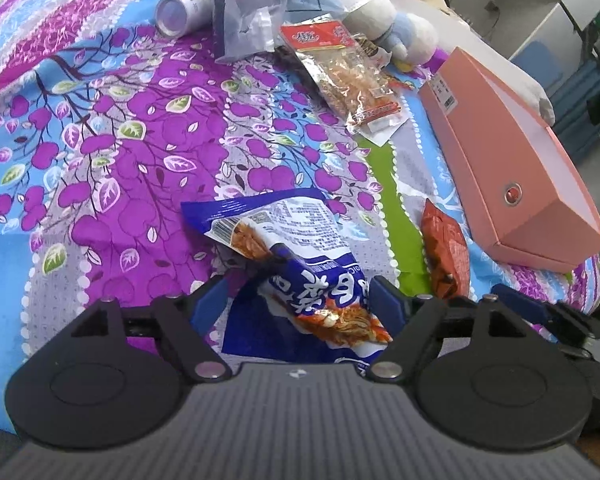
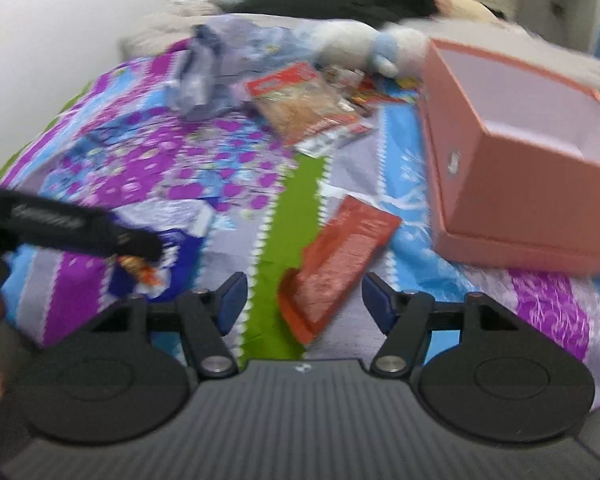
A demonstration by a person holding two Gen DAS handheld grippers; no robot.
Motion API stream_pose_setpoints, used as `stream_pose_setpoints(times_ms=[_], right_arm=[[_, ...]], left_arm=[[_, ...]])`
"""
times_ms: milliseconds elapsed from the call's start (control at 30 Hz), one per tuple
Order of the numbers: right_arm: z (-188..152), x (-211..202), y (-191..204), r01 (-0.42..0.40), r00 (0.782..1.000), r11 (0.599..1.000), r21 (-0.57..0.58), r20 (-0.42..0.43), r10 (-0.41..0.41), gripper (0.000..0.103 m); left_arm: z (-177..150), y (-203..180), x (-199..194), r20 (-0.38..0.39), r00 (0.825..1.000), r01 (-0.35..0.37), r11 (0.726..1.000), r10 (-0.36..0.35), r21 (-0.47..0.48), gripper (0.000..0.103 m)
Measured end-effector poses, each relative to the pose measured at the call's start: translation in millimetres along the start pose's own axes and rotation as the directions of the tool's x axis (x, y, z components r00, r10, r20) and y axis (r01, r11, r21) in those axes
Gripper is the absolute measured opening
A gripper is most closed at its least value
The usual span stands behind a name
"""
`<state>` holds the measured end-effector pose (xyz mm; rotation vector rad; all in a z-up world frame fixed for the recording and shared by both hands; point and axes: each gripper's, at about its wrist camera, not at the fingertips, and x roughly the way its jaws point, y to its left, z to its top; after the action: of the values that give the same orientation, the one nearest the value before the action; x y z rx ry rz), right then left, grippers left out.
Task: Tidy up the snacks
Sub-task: 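Lift the blue chip bag with the left gripper while the right gripper lowers the red packet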
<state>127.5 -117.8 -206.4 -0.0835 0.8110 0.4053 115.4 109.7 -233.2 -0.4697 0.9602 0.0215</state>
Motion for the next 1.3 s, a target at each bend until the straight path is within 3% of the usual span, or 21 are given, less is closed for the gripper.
stream_pose_setpoints(times_ms=[300, 567, 667, 733, 1000, 1300], right_arm=[[13.8, 33.2, -10.7, 0.014, 1.0, 0.993, 0.121, -0.01, -0.013, 0.066], [17.5, 53.8, -13.2, 0.07, 0.997, 0.991, 0.113, -0.05, -0.064, 0.065], [13.8, 56.9, -17.9, 0.056, 0.997, 0.992, 0.113, -0.061, -0.05, 0.064], [13.6, 55.0, -17.8, 0.059, 0.997, 0.994, 0.09, -0.056, -0.054, 0.046], [12.9, 45.8, -18.3, 0.062, 0.997, 0.997, 0.036, -0.046, -0.06, 0.045], [16.2, 35.8, -12.9, 0.041, 0.999, 0.999, -0.005, -0.033, -0.041, 0.045]], left_arm=[[7.3, -0.9, 10.9, -0.01, 1.0, 0.008, 0.999, -0.009, -0.051, 0.084], [8.4, -9.5, 23.8, -0.017, 1.0, -0.027, 0.999, 0.027, -0.032, 0.084], [8.8, -12.0, 26.8, -0.018, 0.999, -0.043, 0.999, 0.042, -0.017, 0.084], [9.8, -14.1, 28.8, -0.02, 0.998, -0.054, 0.999, 0.054, -0.006, 0.084], [11.6, -24.2, 37.7, -0.029, 0.994, -0.104, 0.994, 0.105, 0.038, 0.084], [12.6, -24.7, 29.3, -0.001, 0.993, -0.115, 0.992, 0.115, 0.041, 0.062]])
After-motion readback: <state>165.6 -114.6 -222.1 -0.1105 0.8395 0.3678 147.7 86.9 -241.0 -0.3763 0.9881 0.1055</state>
